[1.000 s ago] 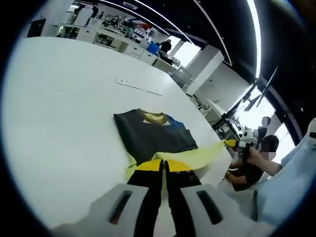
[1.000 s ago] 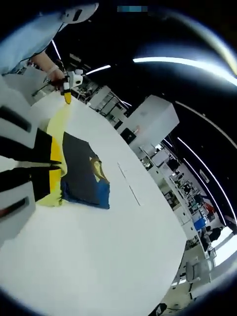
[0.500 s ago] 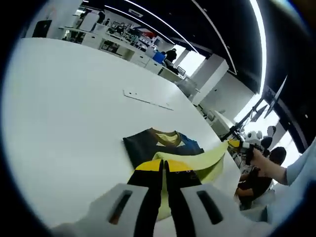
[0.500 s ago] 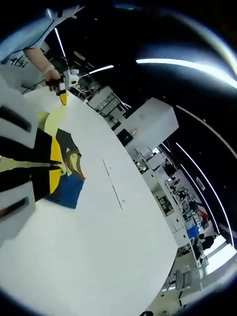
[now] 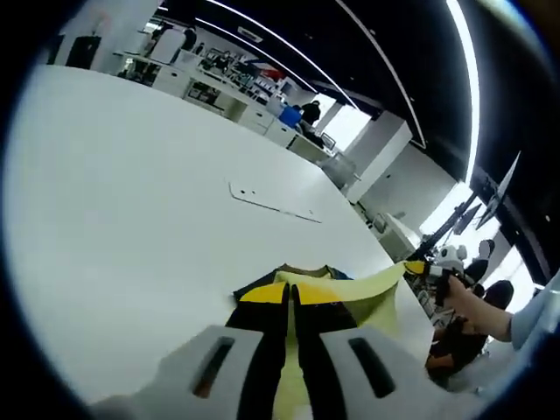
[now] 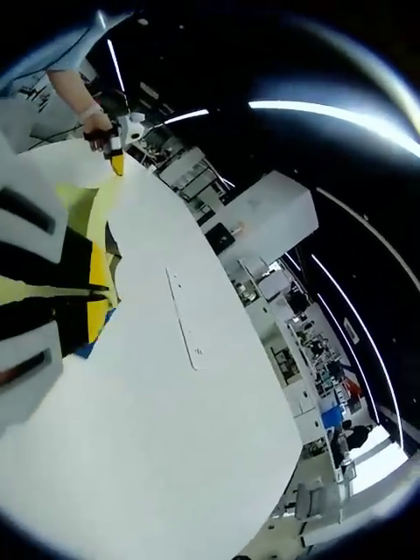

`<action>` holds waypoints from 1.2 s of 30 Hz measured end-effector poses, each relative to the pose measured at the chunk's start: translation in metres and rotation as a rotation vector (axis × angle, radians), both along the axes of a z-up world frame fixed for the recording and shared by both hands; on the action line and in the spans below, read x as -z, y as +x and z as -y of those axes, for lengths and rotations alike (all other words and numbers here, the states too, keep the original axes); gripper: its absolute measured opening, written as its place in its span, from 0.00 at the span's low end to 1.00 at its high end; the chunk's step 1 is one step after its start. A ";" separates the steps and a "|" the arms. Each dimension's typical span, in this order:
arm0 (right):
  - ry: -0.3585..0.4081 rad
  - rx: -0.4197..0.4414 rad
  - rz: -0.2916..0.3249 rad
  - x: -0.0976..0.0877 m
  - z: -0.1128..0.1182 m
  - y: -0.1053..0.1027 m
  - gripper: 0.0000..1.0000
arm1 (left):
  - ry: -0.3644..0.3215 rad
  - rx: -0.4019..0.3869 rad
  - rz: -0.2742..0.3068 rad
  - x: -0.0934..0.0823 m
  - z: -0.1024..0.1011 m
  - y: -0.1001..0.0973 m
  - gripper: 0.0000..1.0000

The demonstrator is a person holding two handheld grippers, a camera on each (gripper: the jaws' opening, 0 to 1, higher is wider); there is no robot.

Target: Fold the garment on the visible template until the final outline fits inside the template.

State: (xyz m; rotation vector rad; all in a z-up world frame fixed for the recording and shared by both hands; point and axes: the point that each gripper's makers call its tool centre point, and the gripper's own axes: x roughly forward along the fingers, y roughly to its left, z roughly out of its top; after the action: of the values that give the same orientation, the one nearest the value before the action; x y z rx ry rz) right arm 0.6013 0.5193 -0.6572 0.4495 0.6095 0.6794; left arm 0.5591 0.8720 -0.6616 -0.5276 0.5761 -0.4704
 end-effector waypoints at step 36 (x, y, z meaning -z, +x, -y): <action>-0.092 -0.001 -0.141 0.088 -0.003 0.014 0.00 | 0.080 -0.037 -0.202 0.095 0.000 0.013 0.00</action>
State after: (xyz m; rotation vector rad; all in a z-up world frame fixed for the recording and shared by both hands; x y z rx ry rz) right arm 0.6155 0.5223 -0.7454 0.4139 0.7706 0.6215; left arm 0.5722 0.8722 -0.7566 -0.5112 0.7743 -0.3597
